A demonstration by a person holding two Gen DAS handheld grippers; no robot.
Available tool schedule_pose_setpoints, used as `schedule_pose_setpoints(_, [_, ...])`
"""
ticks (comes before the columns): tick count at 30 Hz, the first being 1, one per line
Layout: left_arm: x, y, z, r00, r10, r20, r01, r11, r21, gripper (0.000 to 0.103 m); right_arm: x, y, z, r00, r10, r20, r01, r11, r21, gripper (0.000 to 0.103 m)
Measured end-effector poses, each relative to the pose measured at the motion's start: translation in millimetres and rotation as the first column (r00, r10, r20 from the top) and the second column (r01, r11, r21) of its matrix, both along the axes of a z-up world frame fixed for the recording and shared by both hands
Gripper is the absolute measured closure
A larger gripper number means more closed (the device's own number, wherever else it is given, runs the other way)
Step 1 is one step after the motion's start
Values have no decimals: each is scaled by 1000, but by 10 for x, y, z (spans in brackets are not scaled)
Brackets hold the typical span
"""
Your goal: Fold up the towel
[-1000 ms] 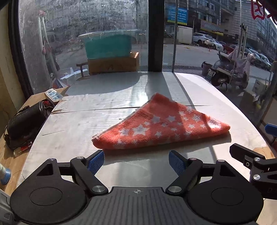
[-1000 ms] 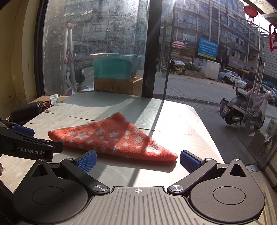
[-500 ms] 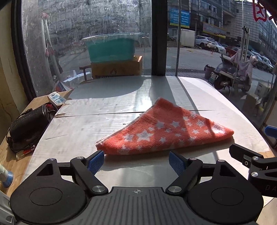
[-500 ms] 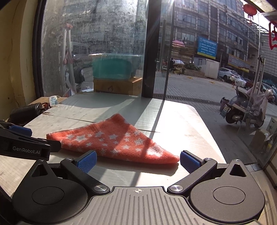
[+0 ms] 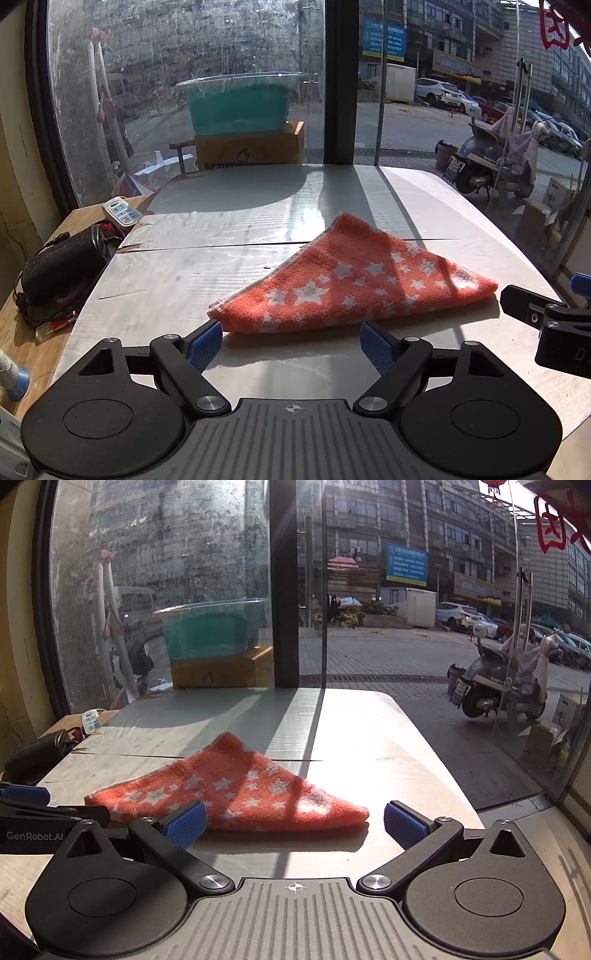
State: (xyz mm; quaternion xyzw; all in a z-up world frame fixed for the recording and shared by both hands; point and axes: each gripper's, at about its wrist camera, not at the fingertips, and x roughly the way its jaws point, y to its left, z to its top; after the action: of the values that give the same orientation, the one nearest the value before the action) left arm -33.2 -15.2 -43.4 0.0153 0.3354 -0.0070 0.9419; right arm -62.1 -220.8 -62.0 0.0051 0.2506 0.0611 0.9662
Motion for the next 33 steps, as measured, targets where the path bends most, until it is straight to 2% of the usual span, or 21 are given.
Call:
schedule_pose_setpoints(9, [29,144,36,999,49,6,-49,999,-3,20,-14,-25,28,999,-43,2,43,999,-34,0])
schedule_pose_setpoints(33, [54,169,32,998,65,19,-65,998,12,20,64,-7,-49,998,-64,-23,62,996,-66,0])
